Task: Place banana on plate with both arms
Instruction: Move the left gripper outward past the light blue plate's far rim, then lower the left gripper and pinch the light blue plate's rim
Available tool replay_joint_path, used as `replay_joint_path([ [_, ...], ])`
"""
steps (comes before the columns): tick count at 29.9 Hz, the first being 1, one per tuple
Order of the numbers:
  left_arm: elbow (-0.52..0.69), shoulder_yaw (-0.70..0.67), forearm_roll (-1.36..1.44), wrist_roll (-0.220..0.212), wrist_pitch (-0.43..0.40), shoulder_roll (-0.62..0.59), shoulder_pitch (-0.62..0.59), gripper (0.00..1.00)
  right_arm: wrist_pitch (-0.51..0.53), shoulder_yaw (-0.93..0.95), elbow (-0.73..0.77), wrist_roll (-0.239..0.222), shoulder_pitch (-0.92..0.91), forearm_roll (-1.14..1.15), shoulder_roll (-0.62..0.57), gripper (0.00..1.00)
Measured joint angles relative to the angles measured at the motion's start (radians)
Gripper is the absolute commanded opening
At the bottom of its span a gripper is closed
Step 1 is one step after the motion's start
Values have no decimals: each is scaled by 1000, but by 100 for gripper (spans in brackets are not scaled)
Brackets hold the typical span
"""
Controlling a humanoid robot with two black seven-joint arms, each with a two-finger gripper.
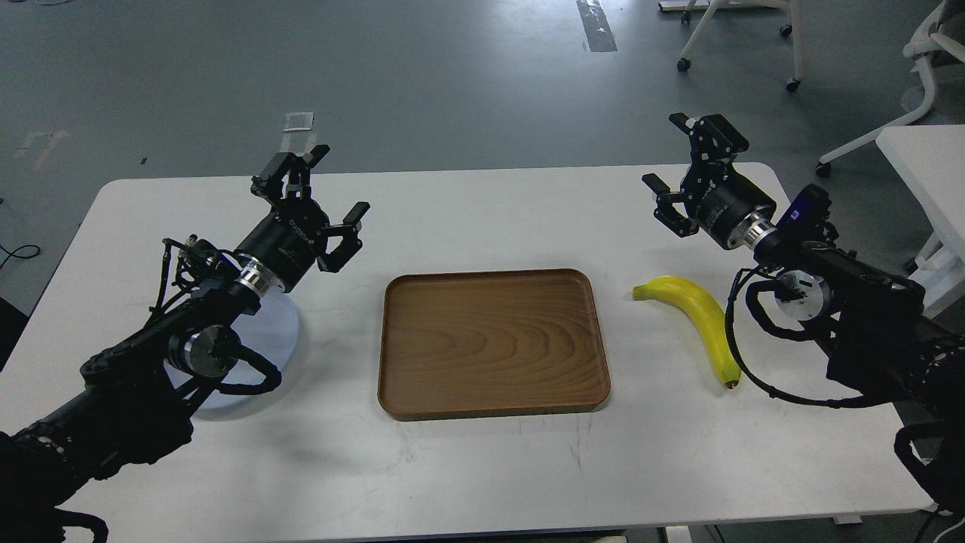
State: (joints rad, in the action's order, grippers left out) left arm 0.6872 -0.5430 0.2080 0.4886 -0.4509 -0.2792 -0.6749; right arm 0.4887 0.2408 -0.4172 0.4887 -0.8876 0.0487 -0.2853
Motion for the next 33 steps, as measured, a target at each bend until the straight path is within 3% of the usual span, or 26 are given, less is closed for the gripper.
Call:
replay_joint_path([
  [10,2,0,0,0,-16,-27,-12,100,0,0,0,0,0,0,0,100],
  [18,7,15,41,0,-38,-181,-94,100,0,0,-2,0,0,0,0,100],
  [26,131,14,449,0,-39,-431,-195,100,0,-1,-7,0,0,0,-6,100],
  [33,287,33,978,0,-38,-643,-186,100,0,-2,-11,0,-2,1,-10,100],
])
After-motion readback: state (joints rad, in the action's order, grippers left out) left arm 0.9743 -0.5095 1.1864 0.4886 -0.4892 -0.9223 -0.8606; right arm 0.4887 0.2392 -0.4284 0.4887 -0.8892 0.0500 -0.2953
